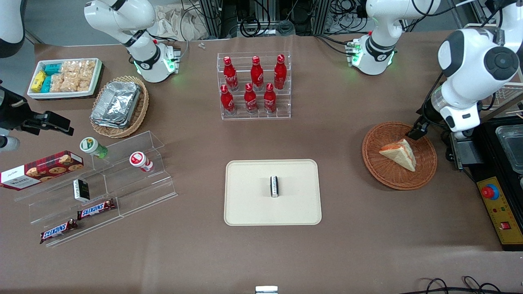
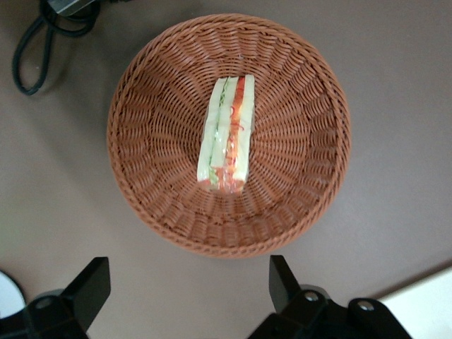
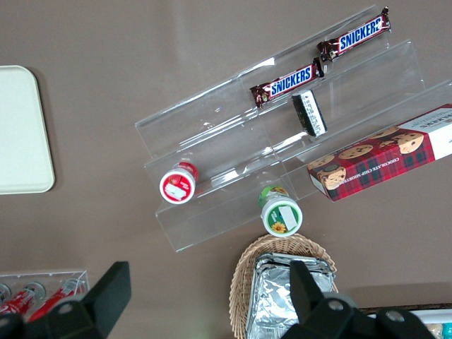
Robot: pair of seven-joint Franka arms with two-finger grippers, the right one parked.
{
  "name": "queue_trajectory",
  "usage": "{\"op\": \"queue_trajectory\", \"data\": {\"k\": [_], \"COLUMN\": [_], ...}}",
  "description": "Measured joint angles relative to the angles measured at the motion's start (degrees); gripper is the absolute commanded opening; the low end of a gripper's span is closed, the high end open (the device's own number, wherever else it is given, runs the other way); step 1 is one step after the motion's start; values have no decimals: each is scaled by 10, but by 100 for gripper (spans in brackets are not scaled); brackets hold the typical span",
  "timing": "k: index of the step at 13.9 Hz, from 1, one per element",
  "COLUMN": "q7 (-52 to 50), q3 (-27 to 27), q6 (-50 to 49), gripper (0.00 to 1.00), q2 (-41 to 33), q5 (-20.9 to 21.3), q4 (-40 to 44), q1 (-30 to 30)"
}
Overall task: Place sandwich from basket to tray
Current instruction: 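Lower the open left gripper over the sandwich in the basket, then close the left gripper on the triangular sandwich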
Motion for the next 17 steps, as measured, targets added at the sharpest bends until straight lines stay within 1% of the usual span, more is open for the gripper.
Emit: {"op": "queue_trajectory", "data": {"k": [3, 7, 10, 15, 16, 17], "q7": [1, 4, 8, 17, 19, 21], "q3": [13, 24, 27, 35, 35, 35], "q6": [70, 130, 161, 198, 210, 221], "gripper": [100, 100, 100, 99, 92, 72], "q2": [22, 83, 125, 167, 176, 186], "q5": [1, 1, 1, 1, 1, 1], "q4": [-41, -46, -46, -46, -46, -46], "q1": [0, 1, 1, 2, 2, 2]}}
